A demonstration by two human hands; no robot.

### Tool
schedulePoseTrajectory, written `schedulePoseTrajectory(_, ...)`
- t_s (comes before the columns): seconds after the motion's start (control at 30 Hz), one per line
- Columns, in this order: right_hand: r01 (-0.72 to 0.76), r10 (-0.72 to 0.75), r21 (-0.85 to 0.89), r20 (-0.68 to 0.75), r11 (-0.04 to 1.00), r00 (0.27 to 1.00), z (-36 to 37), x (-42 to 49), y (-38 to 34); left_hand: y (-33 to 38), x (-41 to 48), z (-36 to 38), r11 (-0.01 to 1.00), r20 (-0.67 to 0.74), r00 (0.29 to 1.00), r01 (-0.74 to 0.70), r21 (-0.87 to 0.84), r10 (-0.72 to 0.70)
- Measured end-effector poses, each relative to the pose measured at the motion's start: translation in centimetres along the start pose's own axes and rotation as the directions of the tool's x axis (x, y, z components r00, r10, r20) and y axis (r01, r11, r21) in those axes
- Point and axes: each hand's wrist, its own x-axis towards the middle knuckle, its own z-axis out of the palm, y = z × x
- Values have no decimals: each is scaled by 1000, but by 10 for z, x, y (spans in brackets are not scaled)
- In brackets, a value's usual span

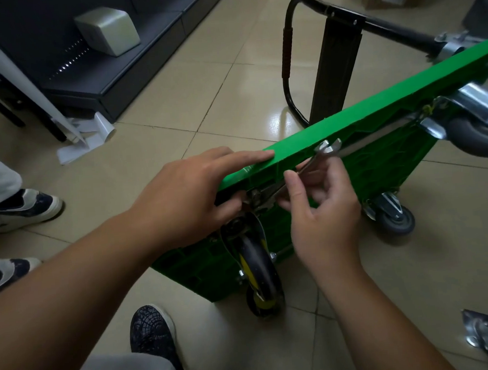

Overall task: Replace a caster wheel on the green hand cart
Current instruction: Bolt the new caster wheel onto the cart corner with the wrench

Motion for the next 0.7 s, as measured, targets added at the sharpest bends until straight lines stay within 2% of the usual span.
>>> schedulePoseTrajectory(0.07,-114,117,86,-22,990,993,1,4,2,0,0,0,1000,3,1000,2,0,-2)
schedulePoseTrajectory(0.13,-253,271,243,-42,937,962,0,9,7,0,-1,0,1000,6,1000,3,2,-3)
schedulePoseTrajectory(0.23,-355,398,356,-52,864,916,-1,14,16,1,-1,1,1000,6,1000,4,5,-4)
schedulePoseTrajectory(0.47,-419,486,483,-16,769,874,2,15,37,1,-2,0,1000,12,1000,10,7,-10)
schedulePoseTrajectory(0.7,-396,475,465,-61,792,878,5,12,37,2,-1,-1,1000,17,1000,18,5,-18)
